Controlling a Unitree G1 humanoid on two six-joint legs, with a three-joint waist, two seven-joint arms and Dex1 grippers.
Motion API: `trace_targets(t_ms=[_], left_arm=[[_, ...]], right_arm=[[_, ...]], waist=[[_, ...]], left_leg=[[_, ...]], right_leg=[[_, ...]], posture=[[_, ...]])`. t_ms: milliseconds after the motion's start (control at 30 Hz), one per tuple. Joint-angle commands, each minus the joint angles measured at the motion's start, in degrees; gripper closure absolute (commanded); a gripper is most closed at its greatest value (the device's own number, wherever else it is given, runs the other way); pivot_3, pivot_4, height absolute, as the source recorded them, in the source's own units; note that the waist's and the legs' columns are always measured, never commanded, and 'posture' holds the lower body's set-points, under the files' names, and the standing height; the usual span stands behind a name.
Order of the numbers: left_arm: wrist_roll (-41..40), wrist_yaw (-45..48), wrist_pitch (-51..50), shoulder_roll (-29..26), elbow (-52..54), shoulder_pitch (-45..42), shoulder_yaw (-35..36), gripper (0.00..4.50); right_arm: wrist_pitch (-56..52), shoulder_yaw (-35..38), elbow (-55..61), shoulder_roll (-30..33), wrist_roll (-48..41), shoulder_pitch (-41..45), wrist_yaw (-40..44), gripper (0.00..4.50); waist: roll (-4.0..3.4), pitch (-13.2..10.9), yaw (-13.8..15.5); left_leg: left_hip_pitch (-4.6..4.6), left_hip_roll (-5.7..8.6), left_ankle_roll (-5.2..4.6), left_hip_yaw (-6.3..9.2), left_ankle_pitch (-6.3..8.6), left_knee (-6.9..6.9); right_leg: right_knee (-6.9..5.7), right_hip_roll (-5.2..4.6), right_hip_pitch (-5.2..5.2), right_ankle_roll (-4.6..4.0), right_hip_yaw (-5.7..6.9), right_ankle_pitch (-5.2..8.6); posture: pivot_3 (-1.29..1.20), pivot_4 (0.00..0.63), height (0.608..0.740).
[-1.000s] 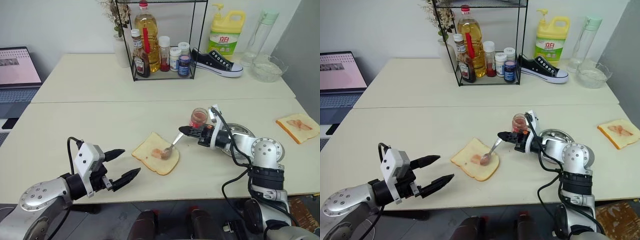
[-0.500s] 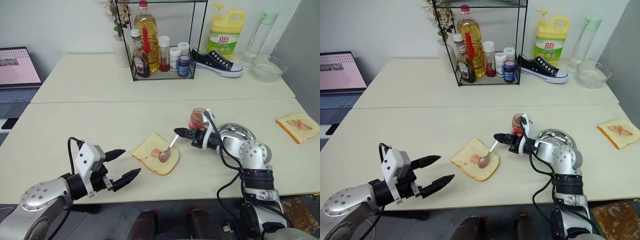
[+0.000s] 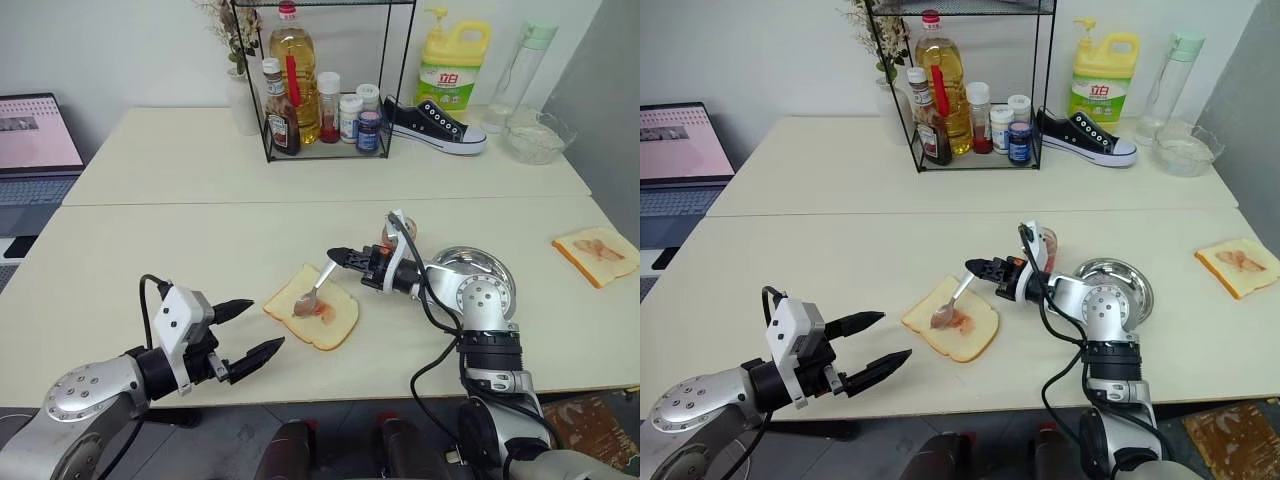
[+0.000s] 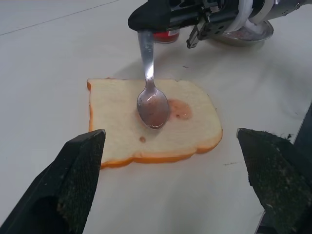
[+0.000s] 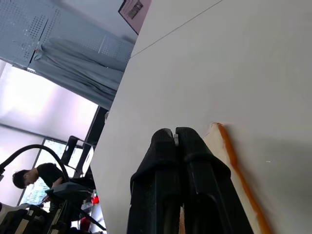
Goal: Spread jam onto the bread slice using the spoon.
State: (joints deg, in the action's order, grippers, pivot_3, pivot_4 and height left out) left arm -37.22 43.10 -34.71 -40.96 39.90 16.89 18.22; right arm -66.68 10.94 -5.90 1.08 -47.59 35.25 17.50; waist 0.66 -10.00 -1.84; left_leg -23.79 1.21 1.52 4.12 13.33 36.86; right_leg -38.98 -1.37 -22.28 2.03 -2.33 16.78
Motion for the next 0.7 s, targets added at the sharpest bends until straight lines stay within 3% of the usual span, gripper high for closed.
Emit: trace_targets(t_ms=[33, 700], left_arm=[[0.06, -0.11, 0.88, -0.57, 0.56, -0.61, 0.5, 0.0], [0.9, 1.24, 1.33, -1.18, -2.13, -3.99, -1.64, 0.0]], right_arm=[[3.82, -6.72, 2.32, 4.53, 4.97, -1.59, 4.86, 4.46], [-7.87, 3.06, 11.92, 11.97, -4.94, -7.7, 3.01, 4.46]], waist=[[0.0, 0.0, 0.06], [0.01, 0.0, 0.14]], left_leg=[[0.0, 0.0, 0.0, 0.0, 0.0, 0.0], [-0.01, 0.02, 0.0, 0.0, 0.0, 0.0]], right_leg=[[0.0, 0.0, 0.0, 0.0, 0.0, 0.0], [0.02, -0.01, 0.03, 0.01, 0.0, 0.0]], posture=[[0.0, 0.15, 0.74], [0.0, 0.15, 0.74]])
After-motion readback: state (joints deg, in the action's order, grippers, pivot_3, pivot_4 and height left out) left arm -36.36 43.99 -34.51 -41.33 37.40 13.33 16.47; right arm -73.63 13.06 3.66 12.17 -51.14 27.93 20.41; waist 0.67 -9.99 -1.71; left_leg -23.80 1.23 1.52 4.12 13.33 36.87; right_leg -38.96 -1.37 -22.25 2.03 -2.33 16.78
